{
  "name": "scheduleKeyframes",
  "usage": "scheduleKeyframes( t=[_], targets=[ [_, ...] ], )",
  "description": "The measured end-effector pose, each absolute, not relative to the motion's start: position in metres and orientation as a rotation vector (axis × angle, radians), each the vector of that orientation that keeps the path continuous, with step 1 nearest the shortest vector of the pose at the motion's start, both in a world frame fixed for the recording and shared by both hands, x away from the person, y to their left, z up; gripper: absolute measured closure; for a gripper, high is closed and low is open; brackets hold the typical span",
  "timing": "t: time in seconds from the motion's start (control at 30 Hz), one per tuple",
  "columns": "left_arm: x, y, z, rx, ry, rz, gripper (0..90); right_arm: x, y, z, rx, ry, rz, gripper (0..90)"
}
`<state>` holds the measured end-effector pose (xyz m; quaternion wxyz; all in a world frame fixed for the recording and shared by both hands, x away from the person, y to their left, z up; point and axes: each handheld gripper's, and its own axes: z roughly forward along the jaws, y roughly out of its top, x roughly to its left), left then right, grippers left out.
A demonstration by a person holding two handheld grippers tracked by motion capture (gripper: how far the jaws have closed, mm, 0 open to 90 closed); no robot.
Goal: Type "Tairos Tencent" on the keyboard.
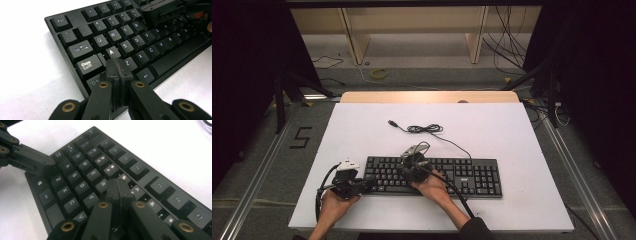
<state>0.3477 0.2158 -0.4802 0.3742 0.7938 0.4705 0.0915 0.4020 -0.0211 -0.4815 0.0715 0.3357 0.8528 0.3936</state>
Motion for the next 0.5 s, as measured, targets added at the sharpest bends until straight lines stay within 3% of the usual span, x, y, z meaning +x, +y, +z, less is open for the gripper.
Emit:
scheduleKeyframes(
  t=[0.5],
  targets=[
    [0.3461,0.2156,-0.4771,2.013,1.200,0.245,89.3,0.4011,-0.0232,-0.4795,1.041,2.576,1.214,89.5]
  ],
)
